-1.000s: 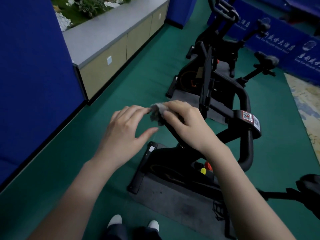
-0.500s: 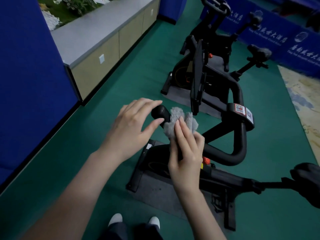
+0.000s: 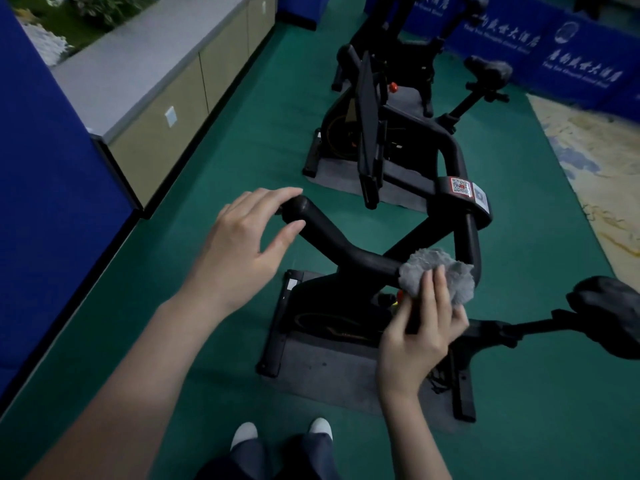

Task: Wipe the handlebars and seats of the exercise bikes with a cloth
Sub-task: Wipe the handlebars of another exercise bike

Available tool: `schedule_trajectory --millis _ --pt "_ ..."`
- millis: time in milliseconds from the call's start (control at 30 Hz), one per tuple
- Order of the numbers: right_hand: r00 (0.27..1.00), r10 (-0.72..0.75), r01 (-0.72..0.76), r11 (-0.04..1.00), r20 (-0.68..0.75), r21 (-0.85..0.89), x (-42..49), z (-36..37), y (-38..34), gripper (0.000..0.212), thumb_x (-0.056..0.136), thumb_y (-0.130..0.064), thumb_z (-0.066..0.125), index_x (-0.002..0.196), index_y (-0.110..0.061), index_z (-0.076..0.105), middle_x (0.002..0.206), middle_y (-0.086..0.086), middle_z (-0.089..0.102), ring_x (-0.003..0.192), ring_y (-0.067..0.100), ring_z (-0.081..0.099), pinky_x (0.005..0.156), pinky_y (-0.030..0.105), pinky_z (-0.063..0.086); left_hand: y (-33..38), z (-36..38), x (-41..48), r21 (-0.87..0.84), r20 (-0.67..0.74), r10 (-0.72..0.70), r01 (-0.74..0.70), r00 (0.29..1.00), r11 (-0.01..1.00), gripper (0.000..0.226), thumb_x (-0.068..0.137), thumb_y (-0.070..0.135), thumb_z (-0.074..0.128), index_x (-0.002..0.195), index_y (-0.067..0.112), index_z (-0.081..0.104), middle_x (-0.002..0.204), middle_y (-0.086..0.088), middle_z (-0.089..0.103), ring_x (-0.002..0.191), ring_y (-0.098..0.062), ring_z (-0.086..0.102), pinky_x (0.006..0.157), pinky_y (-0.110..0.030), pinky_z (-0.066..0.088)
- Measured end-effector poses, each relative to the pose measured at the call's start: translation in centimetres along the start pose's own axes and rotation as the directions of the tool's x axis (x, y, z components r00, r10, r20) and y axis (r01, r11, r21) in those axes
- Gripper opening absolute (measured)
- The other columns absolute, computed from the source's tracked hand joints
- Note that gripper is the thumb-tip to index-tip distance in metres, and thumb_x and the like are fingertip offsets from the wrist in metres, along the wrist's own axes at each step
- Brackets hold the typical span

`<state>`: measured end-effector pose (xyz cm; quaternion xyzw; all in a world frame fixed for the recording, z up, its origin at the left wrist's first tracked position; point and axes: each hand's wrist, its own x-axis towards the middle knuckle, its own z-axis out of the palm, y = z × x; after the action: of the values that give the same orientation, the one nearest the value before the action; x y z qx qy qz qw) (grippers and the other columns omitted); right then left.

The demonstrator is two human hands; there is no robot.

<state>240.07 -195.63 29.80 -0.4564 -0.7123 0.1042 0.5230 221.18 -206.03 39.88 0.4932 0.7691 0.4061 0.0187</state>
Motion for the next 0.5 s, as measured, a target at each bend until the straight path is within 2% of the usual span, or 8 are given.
schedule_trajectory --millis 133,267,433,500 --pt "0.998 -0.042 0.038 0.996 0.045 0.079 -0.6 1.3 -2.9 0.035 0.089 -0.001 0.06 0.124 0.0 0.06 0.133 0.005 0.056 0.115 0.024 0.043 0.104 0.04 0.038 -0.3 -0.1 0.0 -0.021 0.013 0.007 -0.007 1.0 1.0 0.036 0.094 0.026 0.055 0.128 0.015 0.054 0.112 0.005 0.057 0.109 -0.012 0.05 0.098 -0.031 0.038" --pt "0.993 -0.059 0.042 0.988 0.105 0.151 0.0 2.4 -5.8 0.037 0.088 0.004 0.059 0.125 0.001 0.059 0.133 0.004 0.056 0.114 0.017 0.043 0.094 0.049 0.045 -0.3 -0.1 0.2 -0.021 0.015 0.025 -0.025 1.0 0.999 0.035 0.093 0.024 0.056 0.126 0.012 0.055 0.112 0.0 0.059 0.108 -0.016 0.052 0.097 -0.033 0.039" --pt "0.986 -0.089 0.047 0.961 0.143 0.274 -0.5 3.3 -9.2 0.04 0.09 0.003 0.057 0.129 0.0 0.056 0.138 0.005 0.052 0.121 0.014 0.044 0.1 0.039 0.042 -0.5 -0.3 0.2 -0.009 0.019 0.05 -0.05 0.999 0.999 0.036 0.092 0.024 0.057 0.126 0.011 0.055 0.111 -0.003 0.06 0.106 -0.019 0.053 0.095 -0.034 0.04" --pt "0.983 -0.119 0.078 0.961 0.141 0.266 -0.7 3.3 -9.3 0.039 0.09 0.002 0.057 0.129 0.001 0.055 0.139 0.006 0.052 0.121 0.017 0.046 0.101 0.035 0.04 -0.6 -0.4 0.2 -0.01 0.02 0.055 -0.055 0.998 0.998 0.035 0.092 0.022 0.058 0.126 0.012 0.055 0.111 -0.003 0.06 0.106 -0.02 0.054 0.096 -0.035 0.04"
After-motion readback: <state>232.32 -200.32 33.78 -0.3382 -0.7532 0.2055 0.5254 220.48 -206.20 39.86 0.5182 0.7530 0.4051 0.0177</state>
